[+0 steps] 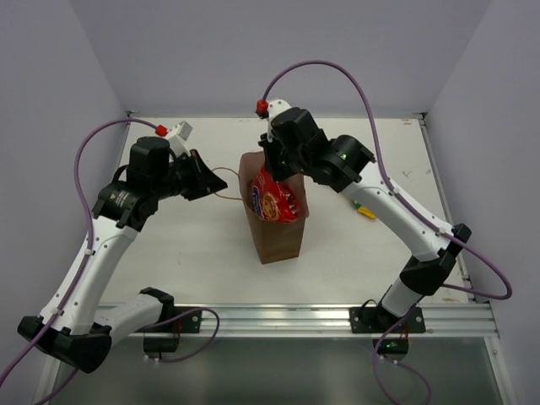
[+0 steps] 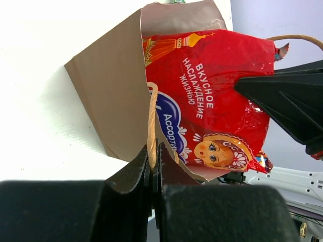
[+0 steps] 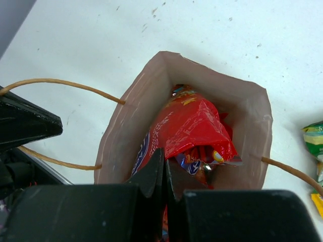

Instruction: Take the snacks out of the paper bag

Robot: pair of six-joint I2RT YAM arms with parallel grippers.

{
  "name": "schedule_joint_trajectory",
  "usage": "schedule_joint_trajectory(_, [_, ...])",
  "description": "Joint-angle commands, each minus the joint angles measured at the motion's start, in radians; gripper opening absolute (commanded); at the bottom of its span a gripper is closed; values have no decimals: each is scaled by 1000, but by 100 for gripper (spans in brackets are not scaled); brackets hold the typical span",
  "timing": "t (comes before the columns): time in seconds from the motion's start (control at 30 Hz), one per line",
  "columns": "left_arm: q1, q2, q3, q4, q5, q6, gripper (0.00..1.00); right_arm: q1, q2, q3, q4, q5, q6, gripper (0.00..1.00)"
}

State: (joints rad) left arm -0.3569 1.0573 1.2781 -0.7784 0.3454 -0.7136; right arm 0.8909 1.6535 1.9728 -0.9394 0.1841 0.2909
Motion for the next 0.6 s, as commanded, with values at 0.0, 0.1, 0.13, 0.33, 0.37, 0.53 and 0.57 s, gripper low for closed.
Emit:
schedule_joint_trajectory(0.0, [-2,-5,15,25,0,5,2,-3,-72,99,38,48,-13,0])
schedule_joint_trajectory(0.1, [-2,1,20,25,1,6,2,-3,-104,150,43,61,-4,0])
schedule_joint_trajectory(0.13, [-2,1,20,25,1,6,2,-3,-121,152,57,61,-9,0])
schedule_joint_trajectory(0.33, [-2,0,18,18,-5,13,2,-4,-147,386,94,90,-52,0])
schedule_joint_trajectory(0.37, [-2,-2,17,18,-5,13,2,-6,-149,415,103,107,-67,0])
schedule_joint_trajectory(0.53, [-2,-10,12,11,-11,14,2,-9,-236,416,255,184,-143,0])
schedule_joint_trajectory(0.57, [-2,-10,12,10,-13,16,2,-9,-245,417,273,198,-157,0])
